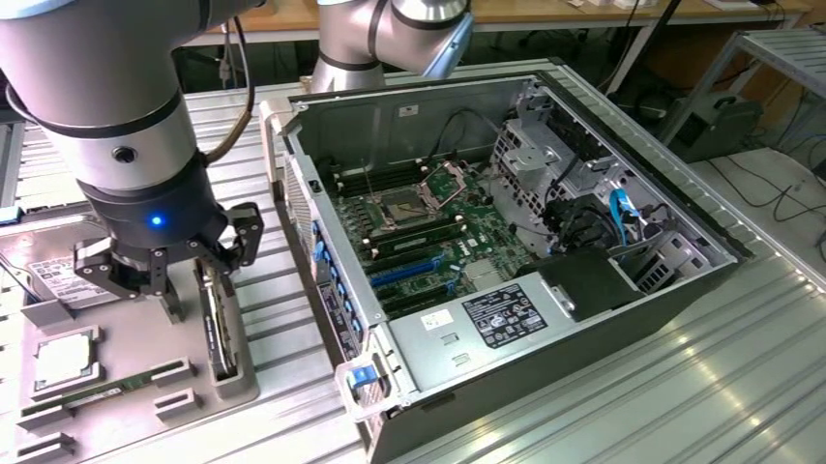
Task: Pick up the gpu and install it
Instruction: 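Pick up the gpu and move the gpu toward the slot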
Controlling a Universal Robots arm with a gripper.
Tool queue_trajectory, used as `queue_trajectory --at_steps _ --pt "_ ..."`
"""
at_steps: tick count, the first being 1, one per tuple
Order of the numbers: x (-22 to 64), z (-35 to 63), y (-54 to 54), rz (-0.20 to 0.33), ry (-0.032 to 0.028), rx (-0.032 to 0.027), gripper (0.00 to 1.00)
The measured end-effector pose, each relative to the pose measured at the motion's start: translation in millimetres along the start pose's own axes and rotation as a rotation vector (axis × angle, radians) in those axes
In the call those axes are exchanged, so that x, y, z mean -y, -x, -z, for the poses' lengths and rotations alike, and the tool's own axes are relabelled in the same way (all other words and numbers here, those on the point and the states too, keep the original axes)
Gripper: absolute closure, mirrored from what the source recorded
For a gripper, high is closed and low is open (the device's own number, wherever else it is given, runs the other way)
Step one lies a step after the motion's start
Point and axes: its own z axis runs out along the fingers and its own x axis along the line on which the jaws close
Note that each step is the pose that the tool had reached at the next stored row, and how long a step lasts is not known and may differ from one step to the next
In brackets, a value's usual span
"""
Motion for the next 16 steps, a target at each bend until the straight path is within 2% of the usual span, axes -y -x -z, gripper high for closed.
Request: queue_trajectory --at_steps 5,16 --pt "0.0 -5.1 -0.1 0.000 0.0000 0.0000 0.46" --pt "0.0 -22.9 0.0 0.000 0.0002 0.0000 0.46"
